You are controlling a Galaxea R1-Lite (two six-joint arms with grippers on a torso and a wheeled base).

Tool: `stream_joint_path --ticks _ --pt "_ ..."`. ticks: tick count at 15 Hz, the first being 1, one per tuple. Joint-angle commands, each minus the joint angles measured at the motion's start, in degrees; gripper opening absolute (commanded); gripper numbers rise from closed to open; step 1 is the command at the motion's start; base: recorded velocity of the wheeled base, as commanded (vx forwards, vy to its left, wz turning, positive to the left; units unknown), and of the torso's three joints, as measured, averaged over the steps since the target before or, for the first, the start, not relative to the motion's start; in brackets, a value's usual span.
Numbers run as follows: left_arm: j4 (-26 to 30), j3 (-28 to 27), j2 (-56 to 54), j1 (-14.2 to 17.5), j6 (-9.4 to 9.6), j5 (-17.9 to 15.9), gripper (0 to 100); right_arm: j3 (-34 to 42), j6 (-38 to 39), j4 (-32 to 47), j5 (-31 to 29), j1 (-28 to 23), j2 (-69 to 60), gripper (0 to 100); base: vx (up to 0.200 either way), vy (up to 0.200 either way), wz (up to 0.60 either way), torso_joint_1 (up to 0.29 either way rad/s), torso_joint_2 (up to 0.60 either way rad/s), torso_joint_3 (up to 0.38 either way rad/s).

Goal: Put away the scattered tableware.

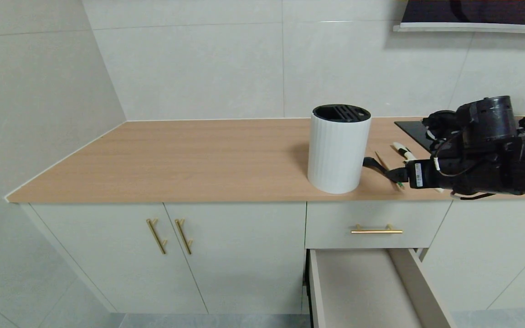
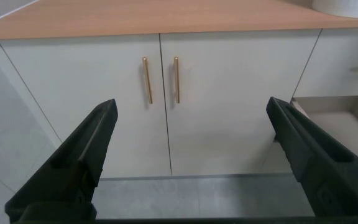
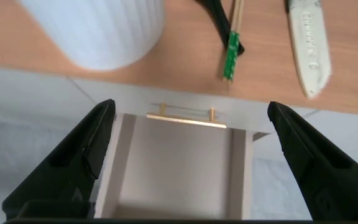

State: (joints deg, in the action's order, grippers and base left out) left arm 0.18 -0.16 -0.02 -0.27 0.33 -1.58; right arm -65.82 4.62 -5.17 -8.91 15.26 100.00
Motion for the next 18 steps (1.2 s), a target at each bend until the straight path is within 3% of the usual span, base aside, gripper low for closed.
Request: stream_joint_path --ticks 1,5,18 --pt "0.0 0.0 0.0 0.0 0.02 0.0 100 -2.5 0.4 0.0 0.0 -1.6 5.1 100 0.0 0.0 0.0 0.0 0.0 0.0" --pt "0.0 0.0 0.0 0.0 0.02 0.0 100 -3.4 0.2 -5.5 -1.1 -4.5 10.0 100 0.0 0.0 0.0 0.0 0.0 0.0" --pt "0.0 0.0 0.0 0.0 0.02 0.0 100 -5.6 0.2 -10.0 -1.5 -6.6 18.0 100 0.0 0.0 0.0 0.0 0.0 0.0"
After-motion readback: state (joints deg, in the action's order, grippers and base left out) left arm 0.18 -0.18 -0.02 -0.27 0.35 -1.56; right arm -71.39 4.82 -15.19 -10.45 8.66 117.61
